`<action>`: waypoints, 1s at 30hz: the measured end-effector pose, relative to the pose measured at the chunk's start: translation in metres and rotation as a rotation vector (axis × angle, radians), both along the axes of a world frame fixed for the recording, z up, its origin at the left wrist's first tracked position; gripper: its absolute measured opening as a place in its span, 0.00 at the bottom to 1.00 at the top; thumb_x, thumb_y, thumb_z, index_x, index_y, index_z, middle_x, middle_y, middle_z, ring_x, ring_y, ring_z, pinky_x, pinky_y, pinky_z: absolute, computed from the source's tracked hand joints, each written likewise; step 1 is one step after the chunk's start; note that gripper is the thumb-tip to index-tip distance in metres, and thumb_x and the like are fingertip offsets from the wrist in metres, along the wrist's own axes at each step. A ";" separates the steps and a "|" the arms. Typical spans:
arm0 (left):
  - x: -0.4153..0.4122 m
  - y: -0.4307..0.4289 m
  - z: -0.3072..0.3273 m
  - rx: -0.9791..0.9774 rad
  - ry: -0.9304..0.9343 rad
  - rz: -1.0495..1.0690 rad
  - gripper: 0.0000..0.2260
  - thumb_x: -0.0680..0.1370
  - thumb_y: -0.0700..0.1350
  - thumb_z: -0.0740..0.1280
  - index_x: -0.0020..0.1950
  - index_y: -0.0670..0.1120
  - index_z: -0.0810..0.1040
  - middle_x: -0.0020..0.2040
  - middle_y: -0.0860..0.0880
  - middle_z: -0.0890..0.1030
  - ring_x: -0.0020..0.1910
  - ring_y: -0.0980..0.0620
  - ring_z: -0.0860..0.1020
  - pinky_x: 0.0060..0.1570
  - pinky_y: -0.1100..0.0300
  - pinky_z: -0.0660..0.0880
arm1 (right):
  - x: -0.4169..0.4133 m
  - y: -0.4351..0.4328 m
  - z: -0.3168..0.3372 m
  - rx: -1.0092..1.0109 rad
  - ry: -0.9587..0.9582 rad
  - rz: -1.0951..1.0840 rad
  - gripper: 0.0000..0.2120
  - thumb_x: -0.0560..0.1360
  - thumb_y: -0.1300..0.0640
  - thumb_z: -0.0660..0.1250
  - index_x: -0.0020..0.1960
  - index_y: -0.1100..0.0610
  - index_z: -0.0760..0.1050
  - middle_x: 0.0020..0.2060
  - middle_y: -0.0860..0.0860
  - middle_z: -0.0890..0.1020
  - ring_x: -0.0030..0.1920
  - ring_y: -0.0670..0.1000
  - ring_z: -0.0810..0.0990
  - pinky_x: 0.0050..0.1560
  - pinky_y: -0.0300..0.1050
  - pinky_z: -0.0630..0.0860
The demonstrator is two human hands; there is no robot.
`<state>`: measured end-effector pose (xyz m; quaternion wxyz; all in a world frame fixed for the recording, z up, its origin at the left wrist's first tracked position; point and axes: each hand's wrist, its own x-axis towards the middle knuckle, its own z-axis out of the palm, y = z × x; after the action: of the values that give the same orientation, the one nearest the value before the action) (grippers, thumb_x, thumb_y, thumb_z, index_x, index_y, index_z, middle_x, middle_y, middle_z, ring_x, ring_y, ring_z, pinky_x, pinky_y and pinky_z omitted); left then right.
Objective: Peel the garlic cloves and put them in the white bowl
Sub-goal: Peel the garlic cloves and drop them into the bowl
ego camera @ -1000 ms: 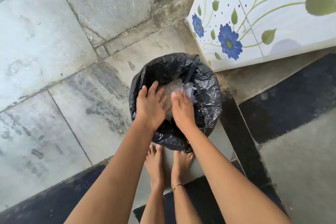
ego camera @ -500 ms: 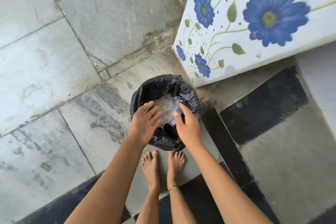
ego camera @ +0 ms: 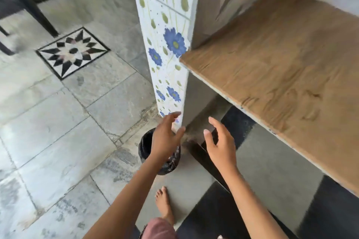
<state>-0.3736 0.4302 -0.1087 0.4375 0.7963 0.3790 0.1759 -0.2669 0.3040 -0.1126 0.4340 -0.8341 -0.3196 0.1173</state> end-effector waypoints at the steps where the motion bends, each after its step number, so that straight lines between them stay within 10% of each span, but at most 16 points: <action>1: 0.009 -0.022 0.025 0.080 -0.019 -0.038 0.19 0.75 0.48 0.66 0.65 0.50 0.73 0.60 0.52 0.78 0.56 0.53 0.77 0.52 0.58 0.74 | 0.005 -0.026 0.021 0.046 -0.046 -0.043 0.17 0.77 0.57 0.64 0.65 0.59 0.74 0.61 0.52 0.78 0.61 0.50 0.75 0.59 0.30 0.64; 14: 0.154 -0.272 0.118 0.346 -0.163 -0.533 0.19 0.76 0.46 0.68 0.66 0.48 0.73 0.65 0.50 0.75 0.60 0.48 0.76 0.56 0.57 0.71 | 0.086 -0.331 0.094 0.092 -0.413 -0.447 0.23 0.75 0.47 0.57 0.62 0.60 0.76 0.57 0.55 0.81 0.55 0.56 0.80 0.55 0.49 0.76; 20: 0.224 -0.307 0.111 0.443 -0.112 -0.640 0.15 0.76 0.44 0.67 0.63 0.47 0.77 0.62 0.49 0.77 0.58 0.48 0.77 0.55 0.60 0.71 | 0.127 -0.380 0.094 -0.264 -0.439 -0.599 0.28 0.78 0.43 0.51 0.62 0.65 0.75 0.55 0.61 0.81 0.55 0.62 0.80 0.54 0.57 0.77; 26: 0.286 -0.301 0.090 0.597 0.056 -0.768 0.11 0.78 0.42 0.62 0.57 0.45 0.80 0.55 0.46 0.80 0.51 0.45 0.79 0.48 0.55 0.74 | 0.159 -0.401 0.069 -0.668 -0.295 -0.654 0.45 0.67 0.34 0.25 0.77 0.56 0.45 0.77 0.53 0.49 0.77 0.54 0.46 0.74 0.53 0.41; 30: 0.298 -0.295 0.091 0.738 0.089 -0.882 0.08 0.77 0.40 0.62 0.48 0.41 0.81 0.46 0.42 0.80 0.44 0.42 0.79 0.40 0.53 0.74 | 0.161 -0.400 0.062 -0.740 -0.293 -0.676 0.47 0.68 0.33 0.20 0.77 0.54 0.48 0.76 0.52 0.51 0.76 0.54 0.48 0.73 0.52 0.39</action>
<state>-0.0753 0.1352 -0.0175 0.1465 0.9855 -0.0574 0.0636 -0.1061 -0.0965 -0.0506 0.0743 -0.9960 -0.0268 -0.0422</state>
